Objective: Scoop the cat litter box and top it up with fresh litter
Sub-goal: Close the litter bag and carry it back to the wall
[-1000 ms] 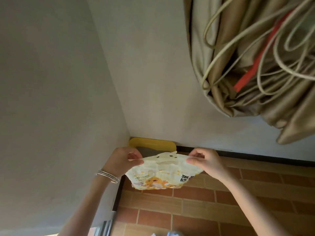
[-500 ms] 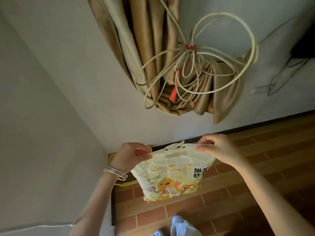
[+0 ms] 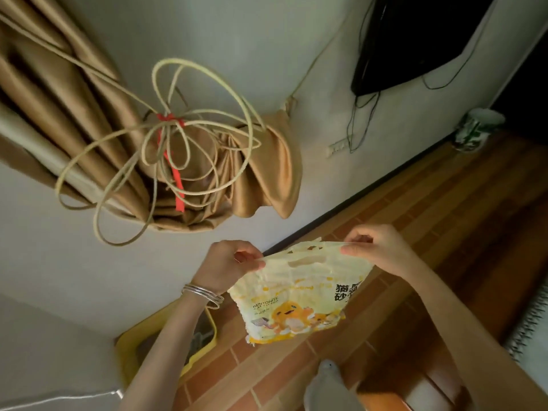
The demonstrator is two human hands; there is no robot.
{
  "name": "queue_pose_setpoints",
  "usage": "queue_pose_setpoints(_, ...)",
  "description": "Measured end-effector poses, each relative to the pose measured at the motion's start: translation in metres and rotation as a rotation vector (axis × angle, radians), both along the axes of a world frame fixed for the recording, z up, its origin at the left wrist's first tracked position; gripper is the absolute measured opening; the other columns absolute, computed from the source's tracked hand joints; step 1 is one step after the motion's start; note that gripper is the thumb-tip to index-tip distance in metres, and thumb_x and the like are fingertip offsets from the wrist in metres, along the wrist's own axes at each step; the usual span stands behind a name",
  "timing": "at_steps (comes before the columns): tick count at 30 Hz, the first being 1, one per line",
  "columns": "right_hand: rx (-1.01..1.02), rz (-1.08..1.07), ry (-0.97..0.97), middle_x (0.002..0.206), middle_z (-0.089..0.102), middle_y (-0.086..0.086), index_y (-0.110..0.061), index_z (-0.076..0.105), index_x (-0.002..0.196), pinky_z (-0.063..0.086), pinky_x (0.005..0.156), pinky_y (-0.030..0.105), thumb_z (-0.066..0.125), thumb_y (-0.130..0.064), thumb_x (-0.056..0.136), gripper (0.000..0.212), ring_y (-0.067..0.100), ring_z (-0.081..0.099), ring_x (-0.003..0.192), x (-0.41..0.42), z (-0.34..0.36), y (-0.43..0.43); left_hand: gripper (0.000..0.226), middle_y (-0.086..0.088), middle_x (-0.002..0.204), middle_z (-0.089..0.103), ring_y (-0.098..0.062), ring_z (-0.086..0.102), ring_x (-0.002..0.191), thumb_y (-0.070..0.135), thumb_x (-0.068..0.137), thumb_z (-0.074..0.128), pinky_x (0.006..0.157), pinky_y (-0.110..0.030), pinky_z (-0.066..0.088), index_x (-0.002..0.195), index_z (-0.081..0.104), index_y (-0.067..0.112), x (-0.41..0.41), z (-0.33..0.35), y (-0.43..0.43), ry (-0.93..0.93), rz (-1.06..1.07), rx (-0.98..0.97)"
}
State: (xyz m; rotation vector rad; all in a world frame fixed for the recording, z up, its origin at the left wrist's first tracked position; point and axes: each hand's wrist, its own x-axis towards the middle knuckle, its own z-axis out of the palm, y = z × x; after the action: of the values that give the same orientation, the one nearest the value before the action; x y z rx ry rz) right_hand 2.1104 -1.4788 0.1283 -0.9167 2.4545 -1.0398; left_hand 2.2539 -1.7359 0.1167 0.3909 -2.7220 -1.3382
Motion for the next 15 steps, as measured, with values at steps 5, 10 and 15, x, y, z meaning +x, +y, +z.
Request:
queue_pose_setpoints(5, 0.017, -0.077, 0.020, 0.071, 0.064, -0.010, -0.022, 0.066, 0.078, 0.040, 0.059, 0.007, 0.070, -0.023, 0.079, 0.004, -0.006, 0.055, 0.064, -0.063, 0.008, 0.043, 0.019, 0.024, 0.058, 0.064, 0.005, 0.058, 0.059, 0.015, 0.071, 0.079, 0.062, -0.007, 0.041, 0.067, 0.066, 0.028, -0.084, 0.005, 0.032, 0.020, -0.050, 0.027)
queue_pose_setpoints(10, 0.028, -0.160, 0.053, 0.072, 0.063, -0.011, -0.025, 0.066, 0.079, 0.041, 0.060, 0.010, 0.069, -0.028, 0.079, 0.005, -0.004, 0.055, 0.065, -0.134, 0.011, 0.089, 0.020, 0.016, 0.057, 0.065, 0.006, 0.058, 0.057, 0.013, 0.071, 0.079, 0.061, -0.005, 0.042, 0.067, 0.066, 0.028, -0.171, 0.014, 0.072, 0.055, -0.110, 0.016)
queue_pose_setpoints(15, 0.021, -0.238, 0.092, 0.074, 0.064, -0.015, -0.035, 0.061, 0.074, 0.043, 0.063, 0.010, 0.070, -0.027, 0.079, 0.013, -0.003, 0.058, 0.069, -0.185, 0.024, 0.132, 0.019, 0.015, 0.062, 0.065, 0.007, 0.058, 0.059, 0.015, 0.073, 0.078, 0.061, -0.004, 0.042, 0.067, 0.066, 0.028, -0.243, 0.024, 0.110, 0.079, -0.193, -0.013)
